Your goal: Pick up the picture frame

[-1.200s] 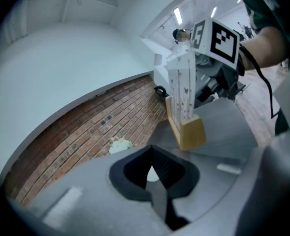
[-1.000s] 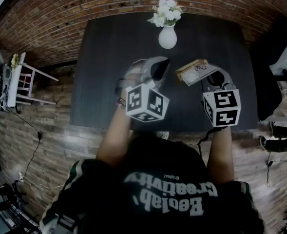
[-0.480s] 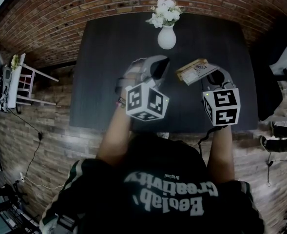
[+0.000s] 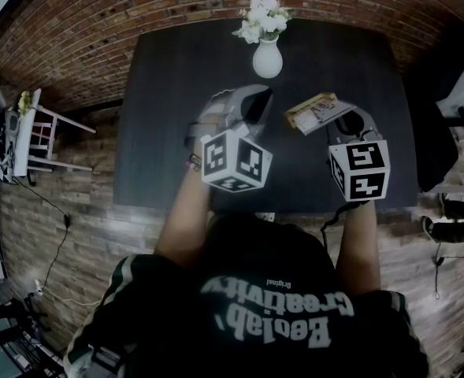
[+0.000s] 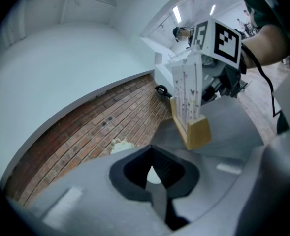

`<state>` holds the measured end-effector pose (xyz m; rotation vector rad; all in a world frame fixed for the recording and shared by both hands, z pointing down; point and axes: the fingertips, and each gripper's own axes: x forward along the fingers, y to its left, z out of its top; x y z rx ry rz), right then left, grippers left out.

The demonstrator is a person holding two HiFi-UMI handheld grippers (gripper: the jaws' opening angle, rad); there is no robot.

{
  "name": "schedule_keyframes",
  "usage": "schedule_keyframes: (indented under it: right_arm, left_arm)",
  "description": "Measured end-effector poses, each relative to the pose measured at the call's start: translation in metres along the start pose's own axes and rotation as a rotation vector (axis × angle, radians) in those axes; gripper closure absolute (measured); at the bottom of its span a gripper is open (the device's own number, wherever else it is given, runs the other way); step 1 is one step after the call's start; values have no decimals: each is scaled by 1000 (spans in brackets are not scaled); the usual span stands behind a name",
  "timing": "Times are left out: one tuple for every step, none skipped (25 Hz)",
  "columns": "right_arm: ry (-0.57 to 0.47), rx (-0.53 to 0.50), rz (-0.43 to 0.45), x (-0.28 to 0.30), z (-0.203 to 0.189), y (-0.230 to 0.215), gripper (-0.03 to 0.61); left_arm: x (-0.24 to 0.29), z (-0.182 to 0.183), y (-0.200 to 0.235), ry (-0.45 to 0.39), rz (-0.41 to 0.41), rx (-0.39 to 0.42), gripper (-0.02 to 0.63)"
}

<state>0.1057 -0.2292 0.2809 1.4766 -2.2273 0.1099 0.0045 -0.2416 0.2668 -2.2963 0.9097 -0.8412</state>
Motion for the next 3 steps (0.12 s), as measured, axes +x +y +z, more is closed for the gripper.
schedule_keyframes:
  right_arm:
    - [-1, 0, 0, 0, 0, -1, 526]
    - [-1, 0, 0, -1, 0, -1, 526]
    - [-2, 0, -1, -1, 0, -2, 526]
  left_arm:
    - [0, 1, 0, -1, 0, 0, 612]
    - [1, 2, 0, -2, -1, 1, 612]
    - [1, 3, -1, -2, -2, 2, 612]
